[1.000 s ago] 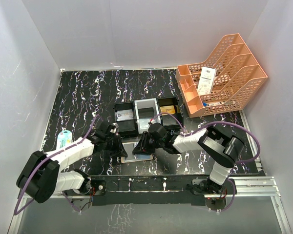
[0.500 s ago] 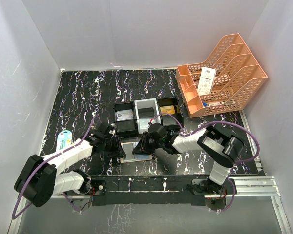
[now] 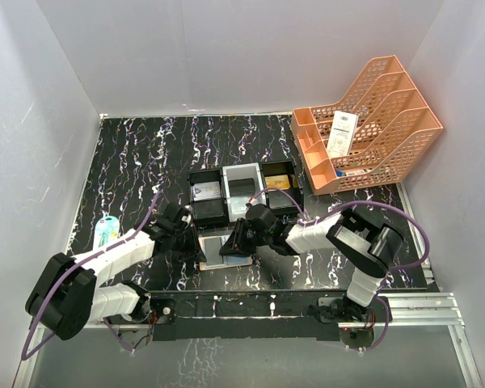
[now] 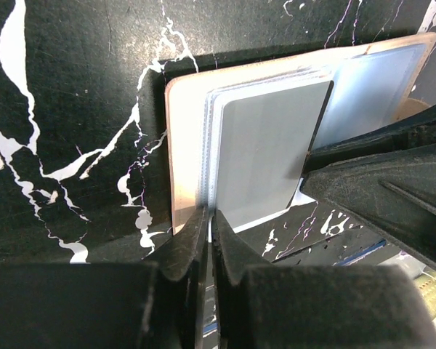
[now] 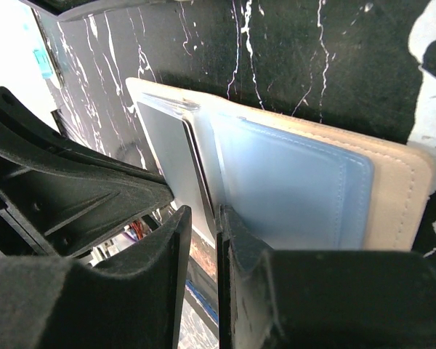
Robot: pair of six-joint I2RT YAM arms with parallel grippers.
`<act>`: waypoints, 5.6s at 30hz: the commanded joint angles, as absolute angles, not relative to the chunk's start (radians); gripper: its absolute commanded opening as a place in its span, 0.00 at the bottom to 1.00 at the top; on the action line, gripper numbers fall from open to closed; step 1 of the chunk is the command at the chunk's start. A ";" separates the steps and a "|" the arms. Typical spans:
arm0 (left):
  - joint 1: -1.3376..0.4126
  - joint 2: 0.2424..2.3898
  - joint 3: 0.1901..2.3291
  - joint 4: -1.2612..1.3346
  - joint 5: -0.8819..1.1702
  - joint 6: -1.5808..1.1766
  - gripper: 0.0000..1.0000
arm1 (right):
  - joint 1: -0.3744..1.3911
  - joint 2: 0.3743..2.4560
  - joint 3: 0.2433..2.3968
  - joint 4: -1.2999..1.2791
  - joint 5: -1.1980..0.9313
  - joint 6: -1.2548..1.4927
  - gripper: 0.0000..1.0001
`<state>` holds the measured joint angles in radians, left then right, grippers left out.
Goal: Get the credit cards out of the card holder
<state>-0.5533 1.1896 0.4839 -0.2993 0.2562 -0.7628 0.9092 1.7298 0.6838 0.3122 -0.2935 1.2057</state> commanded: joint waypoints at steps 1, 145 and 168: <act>-0.560 1.195 0.468 -0.304 0.272 -0.752 0.02 | 0.910 1.735 0.681 0.385 -0.315 1.215 0.18; -0.565 1.140 0.617 -0.380 0.208 -0.724 0.17 | 0.824 1.654 0.638 0.272 -0.354 1.120 0.00; -0.576 1.350 0.594 -0.240 0.268 -0.761 0.20 | 0.822 1.655 0.641 0.264 -0.354 1.126 0.00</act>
<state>-0.5701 1.3540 0.6140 -0.2279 0.2886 -0.7567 0.8288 1.6691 0.6373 0.2424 -0.3511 1.1339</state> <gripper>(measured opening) 0.205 0.009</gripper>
